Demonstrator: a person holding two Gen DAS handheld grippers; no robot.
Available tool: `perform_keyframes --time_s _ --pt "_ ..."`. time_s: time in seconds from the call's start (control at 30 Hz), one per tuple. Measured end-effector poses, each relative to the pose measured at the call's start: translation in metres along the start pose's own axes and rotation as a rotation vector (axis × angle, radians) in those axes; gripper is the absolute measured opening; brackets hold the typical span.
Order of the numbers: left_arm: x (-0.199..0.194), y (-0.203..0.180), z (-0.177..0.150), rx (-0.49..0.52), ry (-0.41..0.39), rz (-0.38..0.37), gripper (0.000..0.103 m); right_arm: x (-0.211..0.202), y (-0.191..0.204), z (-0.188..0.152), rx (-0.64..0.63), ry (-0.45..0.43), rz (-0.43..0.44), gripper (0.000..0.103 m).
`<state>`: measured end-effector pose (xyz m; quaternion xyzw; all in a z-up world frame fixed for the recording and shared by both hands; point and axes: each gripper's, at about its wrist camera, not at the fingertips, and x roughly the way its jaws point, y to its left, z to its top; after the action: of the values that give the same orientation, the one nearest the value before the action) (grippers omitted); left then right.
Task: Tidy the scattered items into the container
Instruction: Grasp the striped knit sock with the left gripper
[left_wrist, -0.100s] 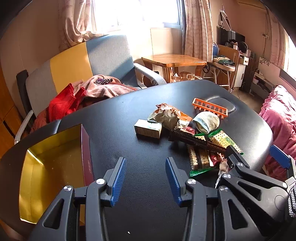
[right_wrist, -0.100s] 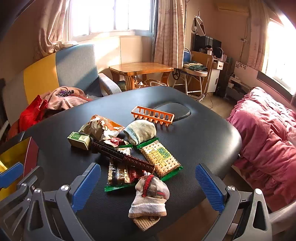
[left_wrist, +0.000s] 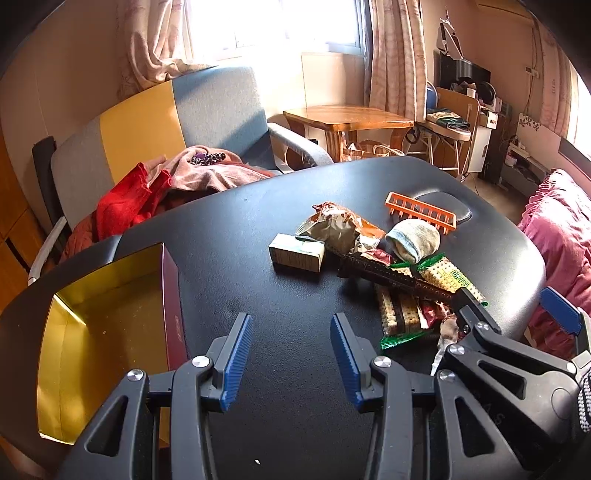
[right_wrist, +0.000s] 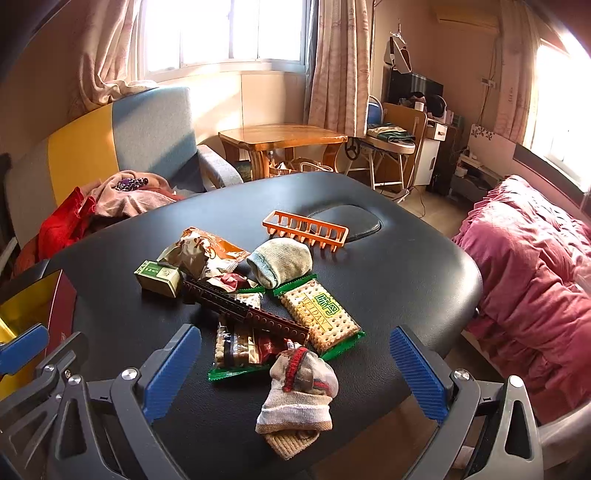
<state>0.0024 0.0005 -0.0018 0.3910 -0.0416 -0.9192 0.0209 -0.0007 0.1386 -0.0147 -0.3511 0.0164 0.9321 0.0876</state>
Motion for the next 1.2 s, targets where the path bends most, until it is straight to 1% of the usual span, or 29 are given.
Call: perform_keyframes --time_s 0.1,0.3,0.37,0.47,0.53,0.6,0.67,0.73,0.8,0.87,0.97,1.03,1.2 --pt "0.001 0.0 -0.002 -0.001 0.005 0.001 0.045 0.0 -0.003 -0.002 0.003 0.002 0.003 0.103" --pt "0.01 0.009 -0.006 -0.013 0.041 -0.026 0.045 0.0 -0.007 -0.005 0.004 0.006 0.007 0.103" --pt "0.014 0.01 -0.01 -0.01 0.056 -0.035 0.045 0.001 -0.008 -0.006 -0.004 0.014 0.027 0.103" --pt "0.021 0.012 -0.018 -0.003 0.08 -0.062 0.045 0.001 -0.021 -0.009 0.001 0.006 0.103 0.103" --pt "0.026 0.013 -0.024 -0.004 0.101 -0.093 0.045 0.0 -0.039 -0.014 0.027 0.013 0.214 0.103" --pt "0.031 0.013 -0.032 -0.01 0.123 -0.129 0.045 0.002 -0.057 -0.021 0.063 0.05 0.32 0.103" --pt "0.035 0.011 -0.039 -0.01 0.14 -0.15 0.045 0.007 -0.074 -0.03 0.1 0.105 0.404 0.103" --pt "0.037 0.009 -0.044 0.001 0.15 -0.161 0.045 0.013 -0.088 -0.039 0.149 0.154 0.474 0.103" --pt "0.038 0.008 -0.049 0.011 0.159 -0.169 0.045 0.022 -0.093 -0.046 0.175 0.187 0.526 0.103" --pt "0.04 0.008 -0.053 0.017 0.173 -0.172 0.045 0.031 -0.089 -0.048 0.178 0.213 0.564 0.103" --pt "0.041 0.012 -0.058 0.019 0.188 -0.169 0.045 0.044 -0.079 -0.047 0.175 0.236 0.583 0.103" --pt "0.039 0.017 -0.06 0.017 0.188 -0.162 0.045 0.052 -0.071 -0.046 0.184 0.255 0.613 0.103" --pt "0.034 0.036 -0.06 -0.023 0.184 -0.155 0.045 0.071 -0.049 -0.04 0.169 0.305 0.617 0.103"
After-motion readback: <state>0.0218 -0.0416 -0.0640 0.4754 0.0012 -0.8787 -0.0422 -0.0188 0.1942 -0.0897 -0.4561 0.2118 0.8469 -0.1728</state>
